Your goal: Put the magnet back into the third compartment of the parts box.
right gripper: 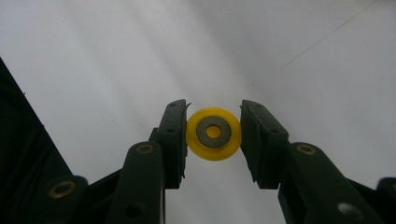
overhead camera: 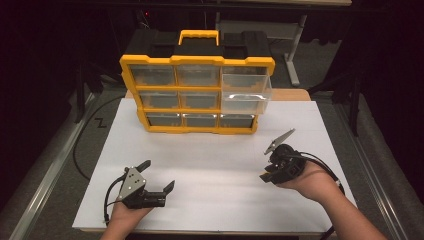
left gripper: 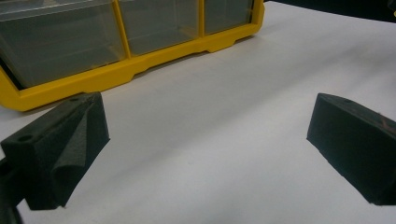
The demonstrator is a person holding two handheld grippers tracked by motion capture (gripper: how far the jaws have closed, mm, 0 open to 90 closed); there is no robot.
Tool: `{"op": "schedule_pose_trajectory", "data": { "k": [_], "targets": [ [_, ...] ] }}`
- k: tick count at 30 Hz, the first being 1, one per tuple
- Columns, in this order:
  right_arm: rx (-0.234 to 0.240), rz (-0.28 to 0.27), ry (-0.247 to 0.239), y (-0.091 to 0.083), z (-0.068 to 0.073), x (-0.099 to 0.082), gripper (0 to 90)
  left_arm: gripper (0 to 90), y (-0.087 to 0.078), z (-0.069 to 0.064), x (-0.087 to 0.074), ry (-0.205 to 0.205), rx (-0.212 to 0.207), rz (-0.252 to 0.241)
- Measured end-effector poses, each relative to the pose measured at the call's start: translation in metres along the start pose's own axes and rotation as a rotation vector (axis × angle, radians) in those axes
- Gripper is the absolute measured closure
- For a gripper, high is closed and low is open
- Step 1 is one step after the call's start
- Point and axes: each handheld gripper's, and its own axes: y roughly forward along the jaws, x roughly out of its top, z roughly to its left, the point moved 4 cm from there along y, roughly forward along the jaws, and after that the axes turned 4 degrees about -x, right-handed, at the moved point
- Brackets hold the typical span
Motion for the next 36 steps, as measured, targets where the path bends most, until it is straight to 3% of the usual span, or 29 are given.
{"op": "schedule_pose_trajectory", "data": {
  "k": [36],
  "targets": [
    [-0.018,-0.002,-0.054,-0.047,-0.003,0.021,65.2,0.1,-0.001,0.001,0.001,-0.004,-0.008,-0.007]
  ]
}}
